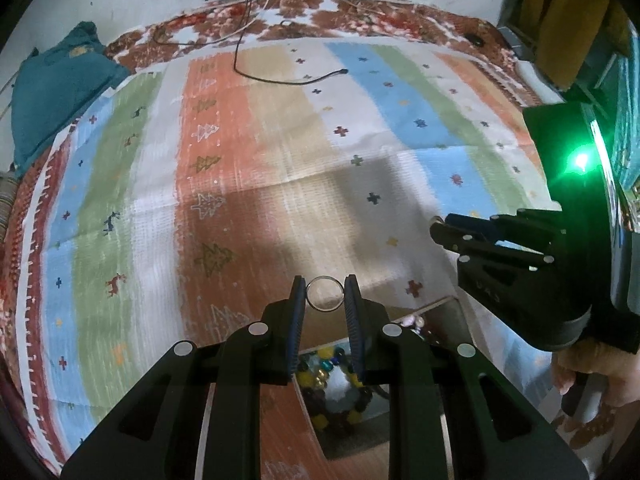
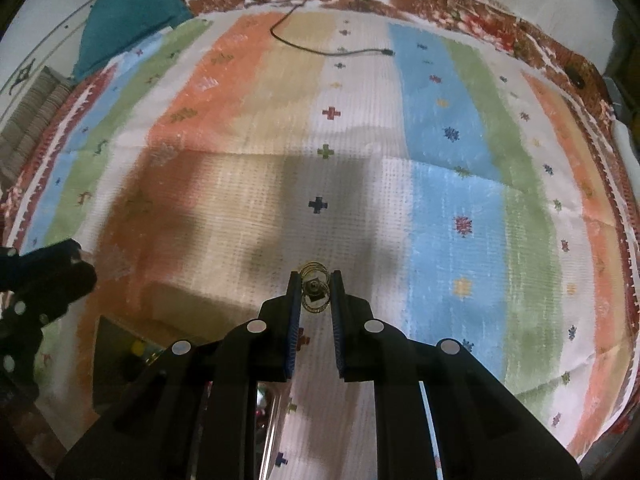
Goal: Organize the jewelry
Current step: 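Carry both rings over the silver tin with both grippers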
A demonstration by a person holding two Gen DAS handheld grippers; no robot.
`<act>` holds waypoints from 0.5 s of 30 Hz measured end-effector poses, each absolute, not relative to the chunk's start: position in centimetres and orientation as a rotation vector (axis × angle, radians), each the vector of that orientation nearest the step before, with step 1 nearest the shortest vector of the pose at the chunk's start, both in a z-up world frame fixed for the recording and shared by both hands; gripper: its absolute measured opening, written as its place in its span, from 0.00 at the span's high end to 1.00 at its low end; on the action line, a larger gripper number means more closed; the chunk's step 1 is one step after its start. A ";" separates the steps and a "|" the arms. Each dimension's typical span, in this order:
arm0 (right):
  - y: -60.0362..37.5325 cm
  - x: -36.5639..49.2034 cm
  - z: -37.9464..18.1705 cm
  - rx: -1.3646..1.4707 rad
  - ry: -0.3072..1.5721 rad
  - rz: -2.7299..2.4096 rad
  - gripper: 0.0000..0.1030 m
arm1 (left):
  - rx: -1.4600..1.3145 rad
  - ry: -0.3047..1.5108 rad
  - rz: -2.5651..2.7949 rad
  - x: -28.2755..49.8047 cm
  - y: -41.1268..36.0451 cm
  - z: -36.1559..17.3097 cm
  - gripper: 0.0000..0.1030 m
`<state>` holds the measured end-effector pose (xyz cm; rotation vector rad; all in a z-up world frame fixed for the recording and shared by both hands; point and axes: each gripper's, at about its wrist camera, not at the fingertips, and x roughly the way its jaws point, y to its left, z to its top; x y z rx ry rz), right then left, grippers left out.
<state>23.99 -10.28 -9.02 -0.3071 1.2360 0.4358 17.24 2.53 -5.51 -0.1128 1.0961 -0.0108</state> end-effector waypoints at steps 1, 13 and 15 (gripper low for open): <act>-10.4 23.8 -8.7 -0.302 1.232 0.441 0.85 | -0.111 1.091 -0.013 16.9 2.4 -5.4 0.81; -10.4 20.1 -6.2 -0.315 1.160 0.510 0.85 | -0.117 1.056 -0.021 14.5 2.0 -4.4 0.81; -10.6 19.5 -5.9 -0.312 1.152 0.520 0.85 | -0.126 1.044 -0.024 14.0 2.0 -4.1 0.81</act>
